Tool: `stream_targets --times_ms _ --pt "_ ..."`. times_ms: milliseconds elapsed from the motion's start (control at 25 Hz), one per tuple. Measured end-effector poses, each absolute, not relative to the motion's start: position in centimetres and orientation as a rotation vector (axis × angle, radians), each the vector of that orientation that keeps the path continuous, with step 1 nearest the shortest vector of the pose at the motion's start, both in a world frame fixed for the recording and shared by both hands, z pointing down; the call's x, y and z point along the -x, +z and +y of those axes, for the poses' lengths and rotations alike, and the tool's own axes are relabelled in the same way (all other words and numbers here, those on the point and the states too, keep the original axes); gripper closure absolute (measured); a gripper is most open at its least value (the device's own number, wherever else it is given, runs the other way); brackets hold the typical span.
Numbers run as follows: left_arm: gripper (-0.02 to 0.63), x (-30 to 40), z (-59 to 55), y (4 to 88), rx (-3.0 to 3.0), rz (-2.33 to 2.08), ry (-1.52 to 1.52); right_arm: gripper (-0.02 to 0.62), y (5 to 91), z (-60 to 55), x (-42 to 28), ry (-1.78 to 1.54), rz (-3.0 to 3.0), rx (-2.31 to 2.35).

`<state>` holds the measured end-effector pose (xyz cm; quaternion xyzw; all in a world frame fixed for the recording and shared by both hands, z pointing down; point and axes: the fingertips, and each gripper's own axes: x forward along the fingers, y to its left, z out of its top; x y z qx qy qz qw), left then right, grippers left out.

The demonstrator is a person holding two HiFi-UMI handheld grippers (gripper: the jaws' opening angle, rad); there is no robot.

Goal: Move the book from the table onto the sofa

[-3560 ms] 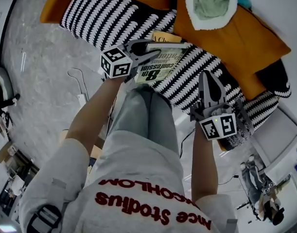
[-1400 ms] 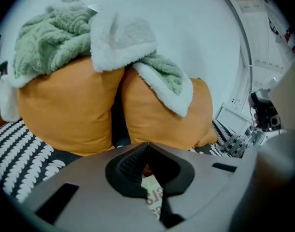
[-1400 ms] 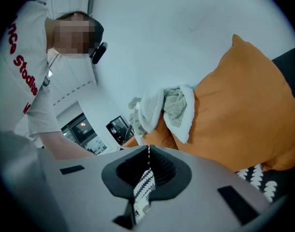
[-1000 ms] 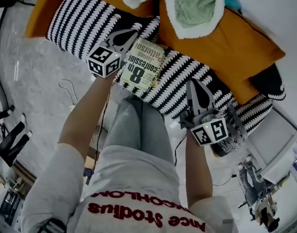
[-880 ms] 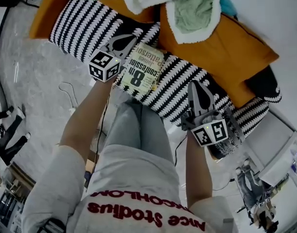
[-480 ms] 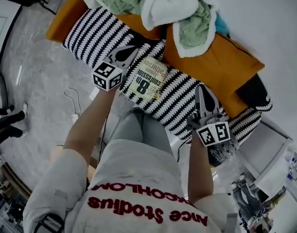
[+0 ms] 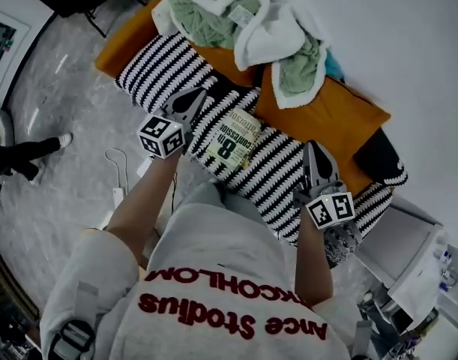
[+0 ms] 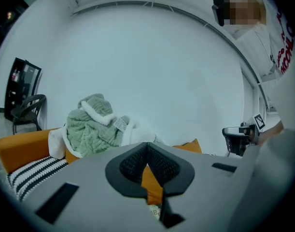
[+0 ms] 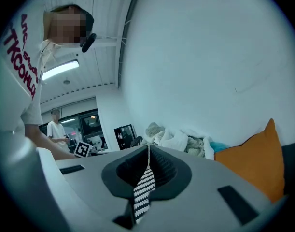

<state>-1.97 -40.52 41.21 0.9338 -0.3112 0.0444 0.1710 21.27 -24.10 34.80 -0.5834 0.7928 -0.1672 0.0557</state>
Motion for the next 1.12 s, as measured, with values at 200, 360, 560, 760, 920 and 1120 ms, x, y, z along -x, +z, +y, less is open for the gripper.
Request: stream_targets --times_ms 200,360,560,760,920,1120 --pt "0.589 4.9 -39.4 38.3 -2.672 -0.929 0.075 0.568 32.6 -23.6 -20.4 -0.457 2.422 1.766" --pt "0.589 5.9 -38.0 36.5 -2.695 -0.951 0.027 0.568 31.3 -22.9 -19.8 -0.412 2.424 1.762" --pt "0.589 7.1 -36.6 35.2 -2.709 -0.979 -0.012 0.568 30.6 -22.2 -19.3 -0.358 2.418 1.817" --pt "0.589 7.9 -36.1 34.1 -2.700 -1.016 -0.056 0.568 29.9 -21.9 -19.4 -0.313 2.432 1.819" --pt "0.589 8.1 -36.0 33.6 -2.703 -1.031 -0.077 0.568 29.5 -22.2 -19.5 -0.315 2.436 1.823" --pt "0.589 8.0 -35.9 33.5 -2.711 -1.042 -0.085 0.568 29.4 -22.4 -19.3 -0.295 2.448 1.809"
